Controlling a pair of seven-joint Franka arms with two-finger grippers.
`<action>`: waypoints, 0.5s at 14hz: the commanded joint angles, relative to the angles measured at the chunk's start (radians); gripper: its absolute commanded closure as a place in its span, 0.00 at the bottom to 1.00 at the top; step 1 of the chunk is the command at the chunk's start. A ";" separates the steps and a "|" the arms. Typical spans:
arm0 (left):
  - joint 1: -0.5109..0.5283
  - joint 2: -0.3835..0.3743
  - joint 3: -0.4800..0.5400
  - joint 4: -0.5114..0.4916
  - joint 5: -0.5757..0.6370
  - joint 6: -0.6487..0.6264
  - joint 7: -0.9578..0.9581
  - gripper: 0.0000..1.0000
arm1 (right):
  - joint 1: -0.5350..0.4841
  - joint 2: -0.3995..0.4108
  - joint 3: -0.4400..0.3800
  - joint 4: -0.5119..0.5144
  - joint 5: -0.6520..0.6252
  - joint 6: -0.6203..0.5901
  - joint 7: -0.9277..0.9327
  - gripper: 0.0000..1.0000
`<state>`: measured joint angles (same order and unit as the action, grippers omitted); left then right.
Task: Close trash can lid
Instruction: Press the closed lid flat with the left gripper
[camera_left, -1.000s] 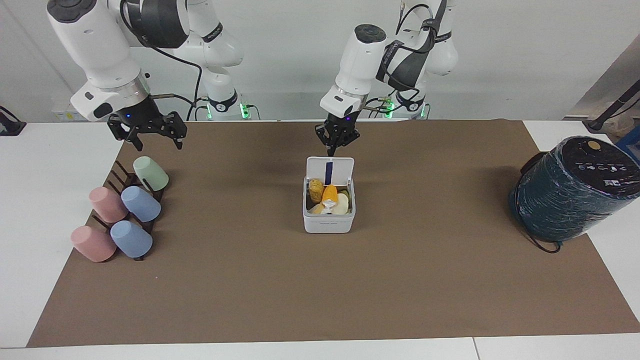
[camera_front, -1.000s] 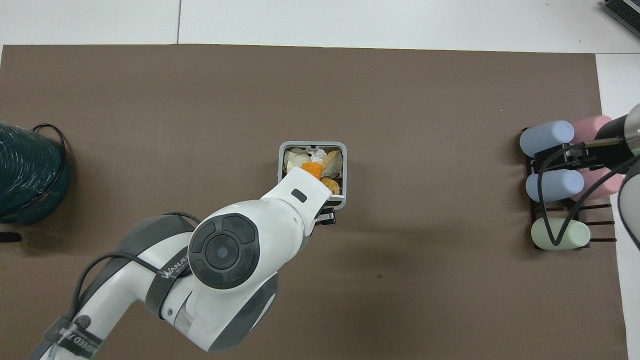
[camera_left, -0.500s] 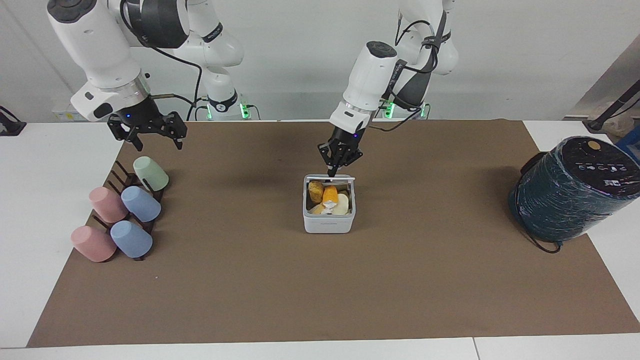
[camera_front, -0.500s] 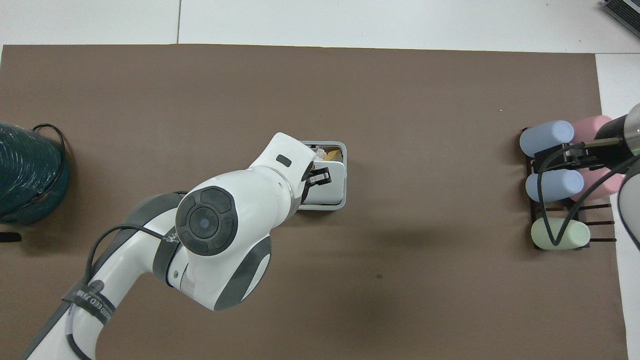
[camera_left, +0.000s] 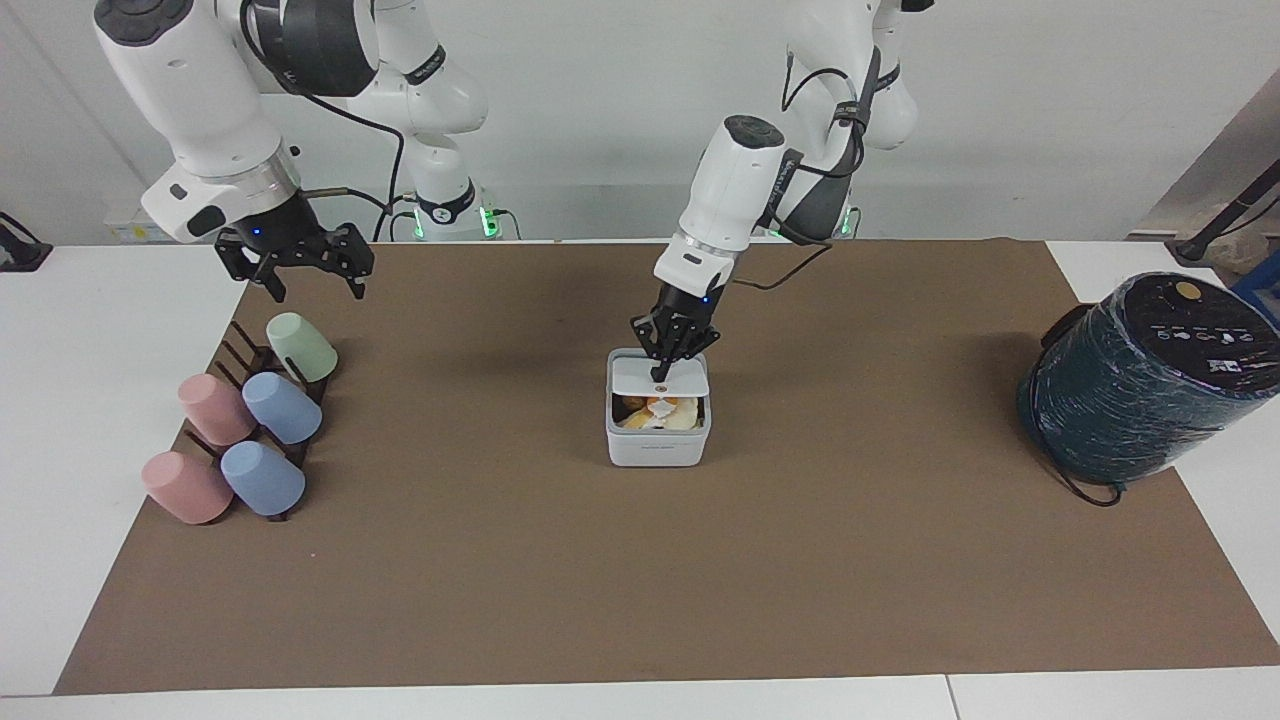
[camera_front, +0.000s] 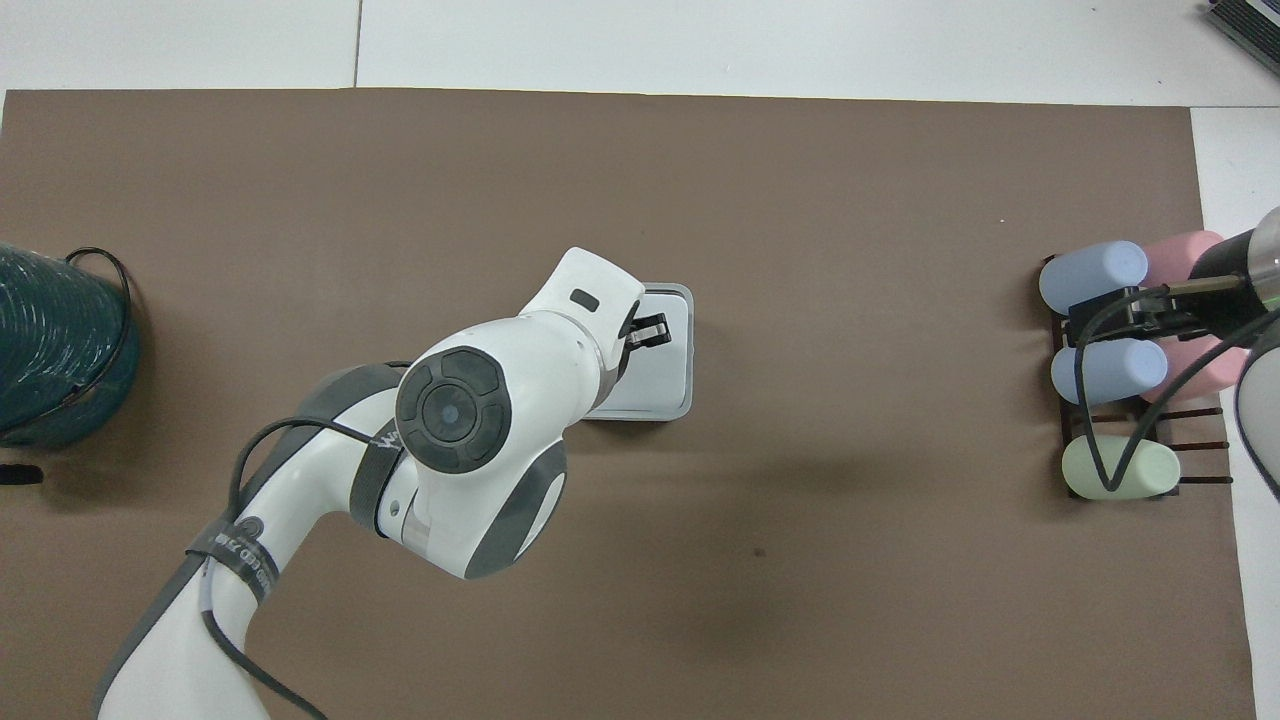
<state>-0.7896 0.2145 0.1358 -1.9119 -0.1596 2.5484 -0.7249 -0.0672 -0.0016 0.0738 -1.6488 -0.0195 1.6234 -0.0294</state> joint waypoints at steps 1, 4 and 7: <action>0.007 0.078 -0.002 0.045 -0.020 0.051 0.007 1.00 | -0.003 -0.014 0.003 -0.013 0.003 -0.008 -0.015 0.00; 0.004 0.121 -0.002 0.045 -0.018 0.085 0.009 1.00 | -0.003 -0.014 0.003 -0.013 0.003 -0.008 -0.015 0.00; -0.003 0.151 -0.002 0.044 -0.018 0.098 0.016 1.00 | -0.003 -0.014 0.003 -0.013 0.003 -0.008 -0.015 0.00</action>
<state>-0.7899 0.2917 0.1344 -1.8839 -0.1599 2.6186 -0.7242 -0.0672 -0.0016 0.0738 -1.6488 -0.0195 1.6235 -0.0294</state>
